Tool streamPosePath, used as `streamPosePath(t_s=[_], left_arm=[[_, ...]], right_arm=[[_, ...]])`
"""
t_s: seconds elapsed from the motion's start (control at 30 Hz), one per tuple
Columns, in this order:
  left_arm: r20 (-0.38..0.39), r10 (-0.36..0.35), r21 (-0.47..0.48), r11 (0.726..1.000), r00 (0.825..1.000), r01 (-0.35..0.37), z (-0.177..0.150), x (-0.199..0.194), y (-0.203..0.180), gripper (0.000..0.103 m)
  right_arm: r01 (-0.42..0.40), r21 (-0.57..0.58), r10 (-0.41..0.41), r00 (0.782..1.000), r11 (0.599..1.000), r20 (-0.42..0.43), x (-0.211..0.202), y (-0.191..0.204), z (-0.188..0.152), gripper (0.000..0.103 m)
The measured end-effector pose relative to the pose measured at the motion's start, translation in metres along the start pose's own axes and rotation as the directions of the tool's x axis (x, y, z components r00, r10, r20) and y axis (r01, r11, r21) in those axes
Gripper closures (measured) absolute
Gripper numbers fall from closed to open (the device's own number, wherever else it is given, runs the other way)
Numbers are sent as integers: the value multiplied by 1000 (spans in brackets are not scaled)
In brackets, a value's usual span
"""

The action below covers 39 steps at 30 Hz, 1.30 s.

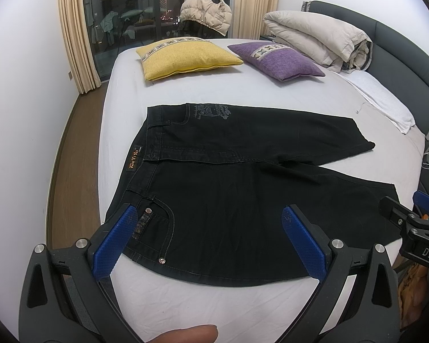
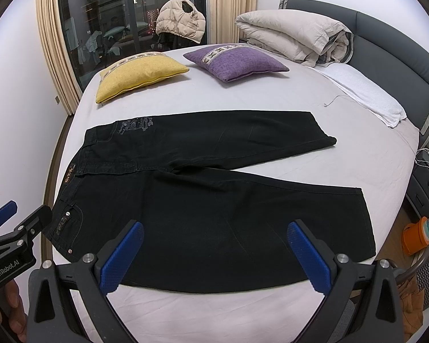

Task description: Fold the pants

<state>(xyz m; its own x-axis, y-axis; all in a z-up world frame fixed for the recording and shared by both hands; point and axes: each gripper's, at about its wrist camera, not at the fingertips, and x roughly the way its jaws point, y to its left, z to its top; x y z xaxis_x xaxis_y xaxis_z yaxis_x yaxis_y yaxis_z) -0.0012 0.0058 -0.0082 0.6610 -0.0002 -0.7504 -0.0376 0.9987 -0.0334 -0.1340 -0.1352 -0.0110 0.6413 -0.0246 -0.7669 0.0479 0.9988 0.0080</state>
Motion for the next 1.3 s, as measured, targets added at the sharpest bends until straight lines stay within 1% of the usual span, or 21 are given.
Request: streamPosePath(t_s=[0.5, 0.9, 1.07, 1.2, 1.27, 1.3], left_arm=[[0, 1, 1, 1000, 1000, -1, 0, 0, 0, 0], [-2, -5, 7, 1000, 1000, 5, -5, 4, 4, 0], [-24, -33, 7, 999, 999, 33, -4, 16, 11, 0], [-36, -44, 39, 998, 998, 45, 7, 36, 17, 0], [-40, -84, 60, 994, 996, 86, 21, 53, 25, 0], [-49, -146, 82, 985, 988, 150, 33, 65, 31, 0]], right_arm=[[-4, -5, 4, 1000, 1000, -5, 3, 6, -2, 0], [-14, -13, 14, 1000, 1000, -15, 13, 16, -3, 0], [-38, -29, 37, 999, 999, -22, 22, 14, -1, 0], [-108, -62, 106, 994, 992, -33, 35, 6, 8, 0], [-154, -91, 152, 988, 984, -29, 43, 0, 16, 0], [-171, -115, 170, 985, 978, -26, 49, -4, 24, 0]])
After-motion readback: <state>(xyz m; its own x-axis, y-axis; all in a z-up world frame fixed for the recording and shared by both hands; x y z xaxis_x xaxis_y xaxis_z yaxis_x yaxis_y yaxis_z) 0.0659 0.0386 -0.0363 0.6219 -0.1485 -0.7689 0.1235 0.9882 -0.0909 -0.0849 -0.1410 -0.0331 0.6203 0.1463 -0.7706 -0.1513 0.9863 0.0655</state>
